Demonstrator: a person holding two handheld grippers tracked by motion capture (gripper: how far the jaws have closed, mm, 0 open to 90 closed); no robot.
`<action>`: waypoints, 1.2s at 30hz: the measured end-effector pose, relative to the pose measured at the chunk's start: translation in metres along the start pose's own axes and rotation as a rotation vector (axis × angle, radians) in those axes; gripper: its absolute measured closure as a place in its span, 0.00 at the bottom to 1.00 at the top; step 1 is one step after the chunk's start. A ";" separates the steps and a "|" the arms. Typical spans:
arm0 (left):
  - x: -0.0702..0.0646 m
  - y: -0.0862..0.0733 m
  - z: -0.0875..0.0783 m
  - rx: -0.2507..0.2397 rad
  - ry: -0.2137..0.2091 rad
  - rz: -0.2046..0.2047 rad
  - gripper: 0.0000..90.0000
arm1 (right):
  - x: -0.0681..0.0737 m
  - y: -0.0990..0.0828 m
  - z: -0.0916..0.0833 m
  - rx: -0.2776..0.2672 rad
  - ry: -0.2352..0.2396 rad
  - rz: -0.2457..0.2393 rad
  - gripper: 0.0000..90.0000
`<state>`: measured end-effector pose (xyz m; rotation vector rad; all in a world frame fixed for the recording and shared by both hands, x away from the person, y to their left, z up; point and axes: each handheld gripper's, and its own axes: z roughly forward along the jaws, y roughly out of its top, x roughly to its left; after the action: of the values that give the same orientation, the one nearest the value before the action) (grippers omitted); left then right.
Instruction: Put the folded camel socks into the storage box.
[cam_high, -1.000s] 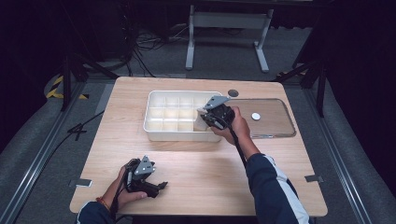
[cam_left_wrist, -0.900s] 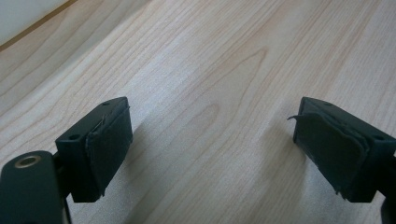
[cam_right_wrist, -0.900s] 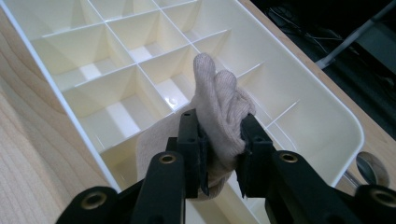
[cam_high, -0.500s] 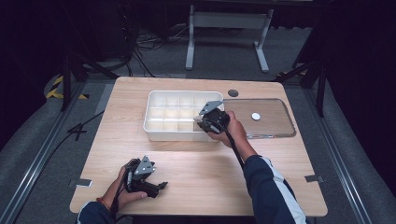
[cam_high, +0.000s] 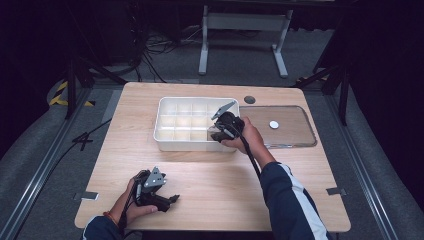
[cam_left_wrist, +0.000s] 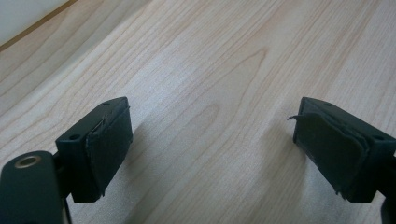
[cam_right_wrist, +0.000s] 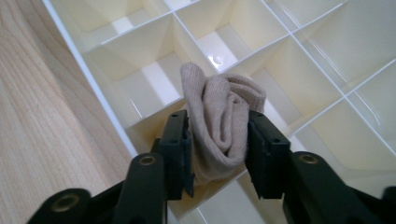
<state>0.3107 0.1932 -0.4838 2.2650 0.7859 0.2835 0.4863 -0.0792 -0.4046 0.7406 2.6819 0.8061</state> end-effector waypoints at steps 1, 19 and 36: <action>0.000 0.000 0.000 0.000 0.000 -0.001 0.13 | 0.000 0.001 -0.001 -0.002 -0.004 0.002 0.66; 0.000 0.000 0.000 -0.001 0.000 -0.002 0.13 | -0.009 0.007 0.003 -0.016 0.025 0.090 0.86; 0.000 0.001 0.001 0.006 -0.002 0.006 0.12 | -0.013 0.009 0.025 0.148 0.092 0.078 0.89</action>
<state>0.3114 0.1923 -0.4836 2.2732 0.7795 0.2821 0.5097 -0.0682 -0.4183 0.8670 2.8354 0.6802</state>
